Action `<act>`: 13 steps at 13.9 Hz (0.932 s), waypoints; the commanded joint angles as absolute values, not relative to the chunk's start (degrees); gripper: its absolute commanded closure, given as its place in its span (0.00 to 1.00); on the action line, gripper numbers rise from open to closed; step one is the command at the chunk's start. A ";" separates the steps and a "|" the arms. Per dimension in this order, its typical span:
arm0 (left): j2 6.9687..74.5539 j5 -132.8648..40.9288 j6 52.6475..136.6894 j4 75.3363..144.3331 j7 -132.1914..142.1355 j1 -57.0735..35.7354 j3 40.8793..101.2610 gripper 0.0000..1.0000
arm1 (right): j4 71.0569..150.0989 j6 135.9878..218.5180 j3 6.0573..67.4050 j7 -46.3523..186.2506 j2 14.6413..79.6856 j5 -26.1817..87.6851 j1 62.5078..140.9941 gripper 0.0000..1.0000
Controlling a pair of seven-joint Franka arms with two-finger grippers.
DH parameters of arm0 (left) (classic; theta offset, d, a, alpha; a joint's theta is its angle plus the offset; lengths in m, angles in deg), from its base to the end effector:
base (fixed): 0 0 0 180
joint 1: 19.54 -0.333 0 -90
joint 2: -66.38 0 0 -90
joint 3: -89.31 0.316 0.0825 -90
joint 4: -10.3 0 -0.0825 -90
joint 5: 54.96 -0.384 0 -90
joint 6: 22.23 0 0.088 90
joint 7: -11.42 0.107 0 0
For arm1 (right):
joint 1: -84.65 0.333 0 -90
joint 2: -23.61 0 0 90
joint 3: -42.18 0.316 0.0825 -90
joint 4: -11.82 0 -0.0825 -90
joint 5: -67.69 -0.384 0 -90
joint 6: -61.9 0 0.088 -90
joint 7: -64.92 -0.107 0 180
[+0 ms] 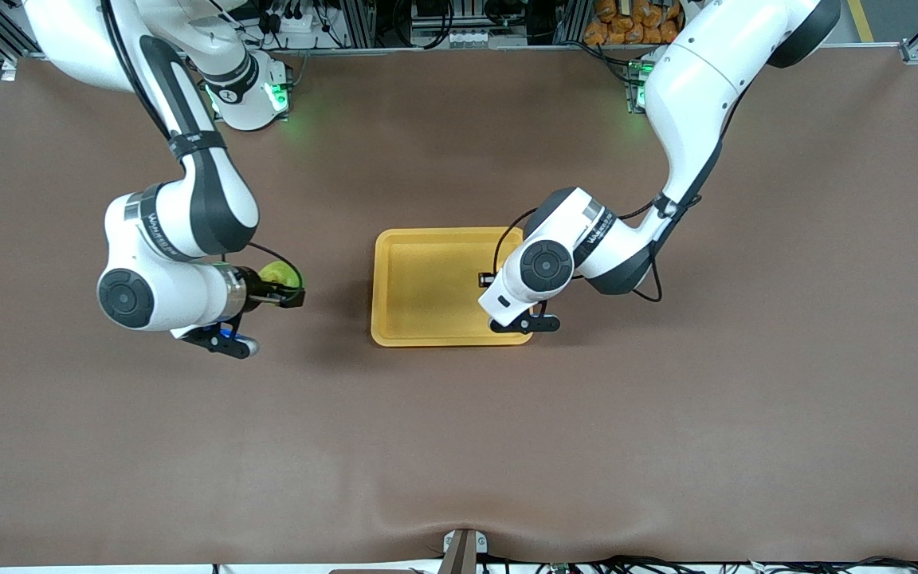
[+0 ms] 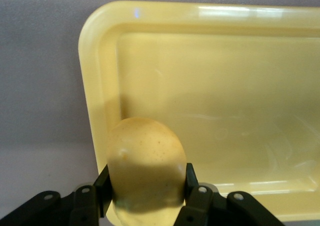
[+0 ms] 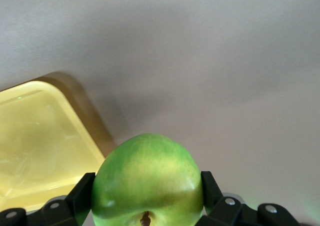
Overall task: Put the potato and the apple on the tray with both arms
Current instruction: 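Lower the potato into the tray while the right gripper carries the apple over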
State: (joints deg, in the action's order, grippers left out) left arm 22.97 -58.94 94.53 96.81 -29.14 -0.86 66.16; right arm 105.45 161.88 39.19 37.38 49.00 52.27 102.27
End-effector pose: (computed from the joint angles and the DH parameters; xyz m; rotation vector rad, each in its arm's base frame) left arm 0.5449 -0.4256 0.2302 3.0569 0.0274 -0.4228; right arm 0.6080 0.1870 0.3417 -2.9493 0.4690 0.5910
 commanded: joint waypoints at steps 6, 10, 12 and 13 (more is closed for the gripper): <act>20.33 -61.55 96.16 95.29 -30.24 0.23 67.16 0.62 | 103.49 162.61 38.75 30.04 48.84 47.82 107.24 1.00; 19.98 -61.81 96.16 95.29 -31.03 0.32 67.42 0.00 | 103.40 163.06 38.75 29.32 48.84 45.55 108.21 1.00; 20.06 -61.99 96.16 95.29 -31.12 0.32 67.42 0.00 | 103.05 163.06 38.75 29.32 48.92 45.36 108.38 1.00; 20.15 -61.99 96.16 95.29 -31.12 0.32 67.42 0.00 | 103.05 163.06 38.75 29.32 48.84 45.36 108.47 1.00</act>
State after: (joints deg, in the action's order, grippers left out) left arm 20.71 -60.48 96.21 96.66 -29.31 -0.80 66.72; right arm 104.00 163.41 39.22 30.45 49.00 46.51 107.86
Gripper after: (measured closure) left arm 0.070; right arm 0.101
